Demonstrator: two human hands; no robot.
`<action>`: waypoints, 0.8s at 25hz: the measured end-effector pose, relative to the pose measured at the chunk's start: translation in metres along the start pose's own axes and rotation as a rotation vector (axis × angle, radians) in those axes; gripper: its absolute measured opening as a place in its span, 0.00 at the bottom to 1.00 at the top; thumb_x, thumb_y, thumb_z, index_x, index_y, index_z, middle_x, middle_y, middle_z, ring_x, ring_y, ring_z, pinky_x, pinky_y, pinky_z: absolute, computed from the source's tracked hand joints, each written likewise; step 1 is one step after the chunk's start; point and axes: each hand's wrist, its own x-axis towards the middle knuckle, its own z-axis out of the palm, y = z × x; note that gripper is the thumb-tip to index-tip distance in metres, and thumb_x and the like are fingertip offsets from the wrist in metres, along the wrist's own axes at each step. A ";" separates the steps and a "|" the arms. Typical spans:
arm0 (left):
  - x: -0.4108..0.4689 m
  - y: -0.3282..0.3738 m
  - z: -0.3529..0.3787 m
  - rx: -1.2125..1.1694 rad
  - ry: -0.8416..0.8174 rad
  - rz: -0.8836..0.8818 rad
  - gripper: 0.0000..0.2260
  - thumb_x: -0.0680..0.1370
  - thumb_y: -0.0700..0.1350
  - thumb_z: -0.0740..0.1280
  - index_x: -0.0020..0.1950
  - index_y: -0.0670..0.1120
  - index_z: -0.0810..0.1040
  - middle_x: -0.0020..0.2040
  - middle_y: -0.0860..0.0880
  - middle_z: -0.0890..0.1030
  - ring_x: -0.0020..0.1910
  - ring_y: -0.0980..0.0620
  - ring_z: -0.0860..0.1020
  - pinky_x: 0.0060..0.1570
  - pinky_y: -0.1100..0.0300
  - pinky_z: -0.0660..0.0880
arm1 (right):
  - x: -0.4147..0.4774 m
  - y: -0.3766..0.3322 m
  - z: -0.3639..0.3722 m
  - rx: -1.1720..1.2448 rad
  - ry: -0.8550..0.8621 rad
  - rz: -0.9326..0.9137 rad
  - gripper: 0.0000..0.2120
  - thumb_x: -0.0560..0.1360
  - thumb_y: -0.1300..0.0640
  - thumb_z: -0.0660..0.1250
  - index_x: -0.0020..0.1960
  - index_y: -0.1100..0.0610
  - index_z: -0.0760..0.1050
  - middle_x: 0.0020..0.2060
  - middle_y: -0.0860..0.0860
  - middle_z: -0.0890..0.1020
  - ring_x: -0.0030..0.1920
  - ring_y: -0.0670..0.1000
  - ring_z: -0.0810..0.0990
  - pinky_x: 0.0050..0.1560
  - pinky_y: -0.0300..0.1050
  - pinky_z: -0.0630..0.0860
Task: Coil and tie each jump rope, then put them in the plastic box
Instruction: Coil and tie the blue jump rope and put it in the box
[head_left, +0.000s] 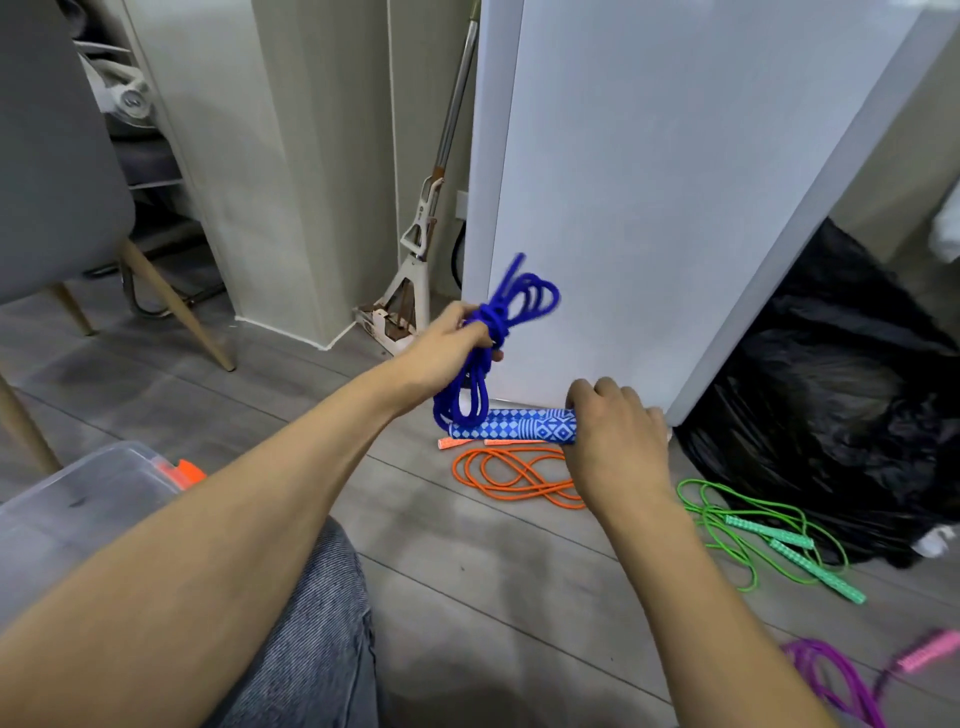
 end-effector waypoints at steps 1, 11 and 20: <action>-0.003 0.000 0.004 0.097 -0.064 0.054 0.14 0.78 0.42 0.60 0.63 0.48 0.71 0.52 0.44 0.83 0.41 0.56 0.79 0.47 0.54 0.75 | 0.002 -0.001 0.002 -0.004 0.068 -0.005 0.12 0.67 0.63 0.72 0.48 0.55 0.76 0.43 0.53 0.77 0.45 0.58 0.77 0.41 0.49 0.61; -0.019 0.008 0.001 0.767 -0.292 0.387 0.43 0.68 0.56 0.75 0.77 0.61 0.54 0.61 0.52 0.78 0.55 0.50 0.78 0.56 0.55 0.76 | 0.011 0.000 0.005 0.210 0.353 0.074 0.16 0.62 0.69 0.74 0.47 0.58 0.76 0.42 0.56 0.76 0.41 0.60 0.75 0.39 0.50 0.66; -0.050 -0.039 -0.073 1.126 0.143 0.492 0.41 0.68 0.50 0.71 0.76 0.60 0.54 0.57 0.50 0.78 0.51 0.44 0.79 0.45 0.50 0.77 | 0.020 -0.059 0.002 0.512 0.242 -0.055 0.35 0.62 0.53 0.80 0.63 0.55 0.66 0.59 0.52 0.71 0.55 0.57 0.74 0.51 0.53 0.73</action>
